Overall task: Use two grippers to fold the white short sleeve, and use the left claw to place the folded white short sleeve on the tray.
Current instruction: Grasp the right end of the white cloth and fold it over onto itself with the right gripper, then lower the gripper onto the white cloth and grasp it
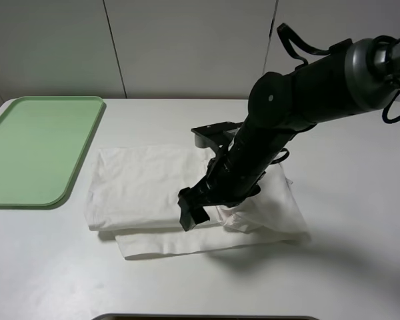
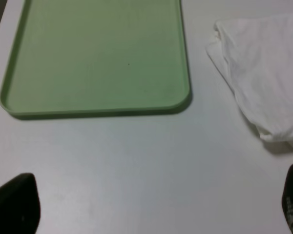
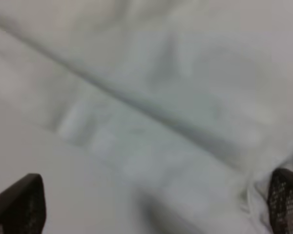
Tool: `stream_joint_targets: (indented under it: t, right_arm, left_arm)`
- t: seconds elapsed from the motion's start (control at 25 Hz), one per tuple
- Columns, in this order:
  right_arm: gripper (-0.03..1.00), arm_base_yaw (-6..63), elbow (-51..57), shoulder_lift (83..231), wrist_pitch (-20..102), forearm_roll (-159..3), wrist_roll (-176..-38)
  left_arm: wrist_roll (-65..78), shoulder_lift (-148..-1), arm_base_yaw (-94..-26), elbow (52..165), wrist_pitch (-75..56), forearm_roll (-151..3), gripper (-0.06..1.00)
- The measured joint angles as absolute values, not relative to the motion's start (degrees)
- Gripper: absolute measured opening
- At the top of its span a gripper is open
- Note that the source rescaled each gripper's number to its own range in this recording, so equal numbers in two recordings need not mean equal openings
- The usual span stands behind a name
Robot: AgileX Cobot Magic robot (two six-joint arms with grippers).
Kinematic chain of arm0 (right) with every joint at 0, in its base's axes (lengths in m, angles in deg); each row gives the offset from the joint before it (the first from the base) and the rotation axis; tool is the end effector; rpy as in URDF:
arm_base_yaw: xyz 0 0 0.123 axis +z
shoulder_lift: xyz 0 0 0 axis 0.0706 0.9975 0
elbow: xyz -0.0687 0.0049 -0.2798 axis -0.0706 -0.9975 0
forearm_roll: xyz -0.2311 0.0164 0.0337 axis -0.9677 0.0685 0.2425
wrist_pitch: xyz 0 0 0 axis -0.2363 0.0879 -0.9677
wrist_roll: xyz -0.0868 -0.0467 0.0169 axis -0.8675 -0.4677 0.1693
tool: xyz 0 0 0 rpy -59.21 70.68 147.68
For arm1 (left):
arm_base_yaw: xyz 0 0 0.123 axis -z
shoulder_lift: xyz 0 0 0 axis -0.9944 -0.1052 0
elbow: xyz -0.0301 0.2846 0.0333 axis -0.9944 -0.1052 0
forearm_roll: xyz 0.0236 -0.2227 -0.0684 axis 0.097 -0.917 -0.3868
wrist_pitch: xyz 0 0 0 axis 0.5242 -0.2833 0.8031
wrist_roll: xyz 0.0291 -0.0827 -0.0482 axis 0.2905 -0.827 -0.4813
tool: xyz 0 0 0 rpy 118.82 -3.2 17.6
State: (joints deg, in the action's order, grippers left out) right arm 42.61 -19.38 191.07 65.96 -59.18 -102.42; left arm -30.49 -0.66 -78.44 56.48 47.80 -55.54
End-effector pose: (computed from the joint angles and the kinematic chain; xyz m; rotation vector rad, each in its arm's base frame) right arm 0.2407 0.2243 0.1442 -0.9151 2.8165 0.4900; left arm -0.0146 0.0091 0.2595 0.0374 2.0585 0.0109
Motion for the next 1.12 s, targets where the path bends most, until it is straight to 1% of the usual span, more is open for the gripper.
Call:
stream_joint_targets:
  t: [0.2,0.4,0.52,0.72,0.8,0.88,1.12]
  right_arm:
    - [0.99,47.7,-17.9,191.1,66.4,-56.9,-102.4]
    - [0.99,51.2,-15.0,191.1,66.8,-56.3,-102.4]
    - [0.99,52.0,-13.9,191.1,67.4,-57.0,-102.4]
    - [0.99,52.0,-13.9,191.0,68.6,-58.6,-102.4]
    - [0.99,51.9,-13.9,190.1,70.3,-61.8,-101.9]
    - [0.99,50.1,-15.2,185.1,70.7,-66.4,-99.6]
    - [0.99,44.1,-24.7,165.2,69.7,-73.6,-98.5]
  left_arm:
    - [-30.5,-0.7,-78.4,56.5,47.8,-55.5,0.99]
    - [-30.5,-0.7,-78.4,56.5,47.8,-55.5,0.99]
    - [-30.5,-0.7,-78.4,56.5,47.8,-55.5,0.99]
    - [-30.5,-0.7,-78.4,56.5,47.8,-55.5,0.99]
    - [-30.5,-0.7,-78.4,56.5,47.8,-55.5,0.99]
    - [-30.5,-0.7,-78.4,56.5,47.8,-55.5,0.99]
    - [-30.5,-0.7,-78.4,56.5,47.8,-55.5,0.99]
